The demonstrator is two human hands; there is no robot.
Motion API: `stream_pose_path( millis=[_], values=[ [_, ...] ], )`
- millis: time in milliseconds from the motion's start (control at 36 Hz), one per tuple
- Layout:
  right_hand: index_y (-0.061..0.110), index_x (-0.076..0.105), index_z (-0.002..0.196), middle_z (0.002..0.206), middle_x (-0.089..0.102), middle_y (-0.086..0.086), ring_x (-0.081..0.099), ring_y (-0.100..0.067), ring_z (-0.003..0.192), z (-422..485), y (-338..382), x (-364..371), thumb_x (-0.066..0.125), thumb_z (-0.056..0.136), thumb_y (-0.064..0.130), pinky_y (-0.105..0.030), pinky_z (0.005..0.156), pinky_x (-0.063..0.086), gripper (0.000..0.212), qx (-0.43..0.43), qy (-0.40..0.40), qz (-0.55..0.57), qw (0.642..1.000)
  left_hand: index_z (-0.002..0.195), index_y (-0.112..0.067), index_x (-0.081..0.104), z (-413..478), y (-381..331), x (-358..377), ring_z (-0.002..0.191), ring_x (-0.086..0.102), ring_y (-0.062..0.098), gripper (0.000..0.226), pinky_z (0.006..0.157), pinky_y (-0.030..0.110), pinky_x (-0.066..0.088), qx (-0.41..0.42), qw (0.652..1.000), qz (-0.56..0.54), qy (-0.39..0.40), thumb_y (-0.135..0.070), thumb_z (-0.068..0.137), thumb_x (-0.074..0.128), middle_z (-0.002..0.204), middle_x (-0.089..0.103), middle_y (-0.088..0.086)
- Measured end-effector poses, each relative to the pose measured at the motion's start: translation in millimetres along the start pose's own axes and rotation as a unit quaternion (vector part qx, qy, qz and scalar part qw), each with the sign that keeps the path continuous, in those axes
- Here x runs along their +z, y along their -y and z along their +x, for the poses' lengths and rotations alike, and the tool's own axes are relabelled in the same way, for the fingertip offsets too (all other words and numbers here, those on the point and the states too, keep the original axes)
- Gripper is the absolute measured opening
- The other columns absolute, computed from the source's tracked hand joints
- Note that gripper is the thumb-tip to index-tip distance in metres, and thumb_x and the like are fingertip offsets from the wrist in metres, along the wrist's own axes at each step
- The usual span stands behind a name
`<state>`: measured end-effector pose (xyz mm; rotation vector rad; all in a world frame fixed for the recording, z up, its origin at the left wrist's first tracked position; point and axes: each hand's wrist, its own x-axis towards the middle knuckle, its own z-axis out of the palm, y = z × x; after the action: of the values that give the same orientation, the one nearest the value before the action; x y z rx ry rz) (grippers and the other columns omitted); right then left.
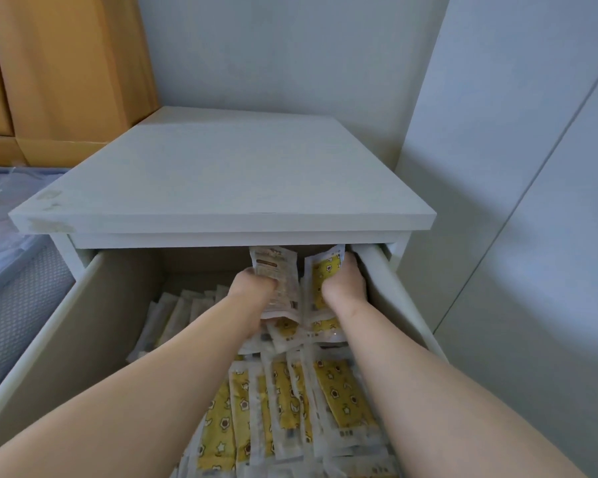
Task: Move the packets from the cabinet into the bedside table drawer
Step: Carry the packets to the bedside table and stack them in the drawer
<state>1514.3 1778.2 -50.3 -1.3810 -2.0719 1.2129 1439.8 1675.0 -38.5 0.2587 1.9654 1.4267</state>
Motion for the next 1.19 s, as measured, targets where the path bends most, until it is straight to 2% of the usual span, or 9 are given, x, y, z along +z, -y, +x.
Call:
stream_pose_path(
  millis=[111, 222, 389, 556, 722, 833, 972, 1056, 1195],
  values=[
    [0.027, 0.007, 0.151, 0.151, 0.03, -0.01, 0.039, -0.028, 0.133, -4, -8, 4, 0.034, 0.093, -0.007, -0.035, 0.103, 0.039, 0.072, -0.045, 0.023, -0.071, 0.996, 0.124, -0.008, 0.051, 6, 9, -7, 0.097, 0.056, 0.029, 0.027, 0.092, 0.044, 0.05, -0.025, 0.999, -0.033, -0.023, -0.01, 0.097, 0.045, 0.097, 0.06, 0.01],
    [0.02, 0.03, 0.147, 0.158, 0.01, -0.007, 0.016, -0.027, 0.144, -5, -20, 13, 0.034, 0.092, -0.01, -0.038, 0.115, 0.023, 0.063, -0.106, 0.059, -0.208, 0.971, 0.121, -0.008, 0.051, 11, 17, -14, 0.1, 0.053, 0.027, 0.025, 0.098, 0.043, 0.045, -0.03, 0.998, -0.028, -0.048, -0.011, 0.098, 0.044, 0.106, 0.055, 0.011],
    [0.013, 0.05, 0.131, 0.127, 0.057, -0.01, 0.057, -0.024, 0.112, -4, -22, 19, 0.052, 0.094, 0.009, -0.028, 0.087, 0.046, 0.038, -0.079, 0.14, -0.296, 0.942, 0.125, -0.011, 0.049, 10, 18, -14, 0.112, 0.052, 0.027, 0.029, 0.091, 0.035, 0.042, 0.01, 0.998, -0.035, -0.051, -0.009, 0.096, 0.046, 0.122, 0.057, 0.01],
    [0.007, 0.057, 0.119, 0.112, 0.06, -0.011, 0.053, -0.018, 0.087, -5, -7, 8, 0.041, 0.099, 0.019, -0.026, 0.074, 0.041, 0.028, -0.032, 0.06, -0.017, 0.998, 0.129, -0.013, 0.047, 5, 6, -15, 0.116, 0.052, 0.026, 0.037, 0.086, 0.032, 0.042, 0.067, 0.997, 0.012, -0.03, -0.005, 0.093, 0.051, 0.125, 0.057, 0.009],
    [0.019, 0.055, 0.118, 0.112, 0.062, -0.003, 0.057, -0.015, 0.074, -10, 24, 4, 0.051, 0.09, 0.047, -0.024, 0.056, 0.041, 0.04, 0.071, 0.128, 0.247, 0.958, 0.121, -0.013, 0.055, 3, 1, -22, 0.087, 0.057, 0.016, 0.033, 0.067, 0.023, 0.047, 0.137, 0.986, 0.093, -0.002, -0.004, 0.089, 0.057, 0.107, 0.059, 0.006],
    [0.015, 0.057, 0.104, 0.101, 0.062, -0.009, 0.061, -0.018, 0.078, -14, 27, -4, 0.061, 0.089, 0.025, -0.025, 0.059, 0.053, 0.019, 0.105, 0.148, 0.301, 0.936, 0.088, -0.028, 0.064, 2, 1, -22, 0.09, 0.056, 0.01, 0.024, 0.079, 0.022, 0.045, 0.206, 0.968, 0.144, 0.023, -0.004, 0.088, 0.059, 0.098, 0.061, -0.004],
    [0.016, 0.058, 0.077, 0.089, 0.058, -0.005, 0.059, -0.025, 0.096, -17, 26, -11, 0.056, 0.086, -0.006, -0.029, 0.072, 0.052, 0.023, 0.046, 0.026, 0.194, 0.98, 0.121, -0.024, 0.059, 4, 0, -15, 0.116, 0.051, 0.021, 0.038, 0.09, 0.025, 0.041, 0.238, 0.949, 0.203, -0.026, -0.002, 0.091, 0.05, 0.129, 0.053, 0.002],
    [0.008, 0.063, 0.101, 0.108, 0.059, -0.007, 0.056, -0.025, 0.107, -23, 18, -15, 0.047, 0.091, -0.005, -0.021, 0.077, 0.045, 0.023, -0.04, -0.044, 0.02, 0.998, 0.137, -0.02, 0.044, 9, 5, -14, 0.115, 0.053, 0.027, 0.047, 0.086, 0.029, 0.048, 0.215, 0.951, 0.216, -0.058, -0.004, 0.093, 0.049, 0.139, 0.046, 0.009],
    [0.005, 0.053, 0.122, 0.128, 0.05, -0.016, 0.051, -0.03, 0.116, -35, -4, -3, 0.046, 0.093, 0.001, -0.036, 0.09, 0.048, 0.031, -0.144, 0.016, -0.441, 0.886, 0.137, -0.023, 0.042, 12, 24, -13, 0.067, 0.055, 0.01, 0.049, 0.047, 0.016, 0.04, 0.176, 0.94, 0.292, 0.01, -0.001, 0.093, 0.041, 0.138, 0.046, 0.01]
  ],
)
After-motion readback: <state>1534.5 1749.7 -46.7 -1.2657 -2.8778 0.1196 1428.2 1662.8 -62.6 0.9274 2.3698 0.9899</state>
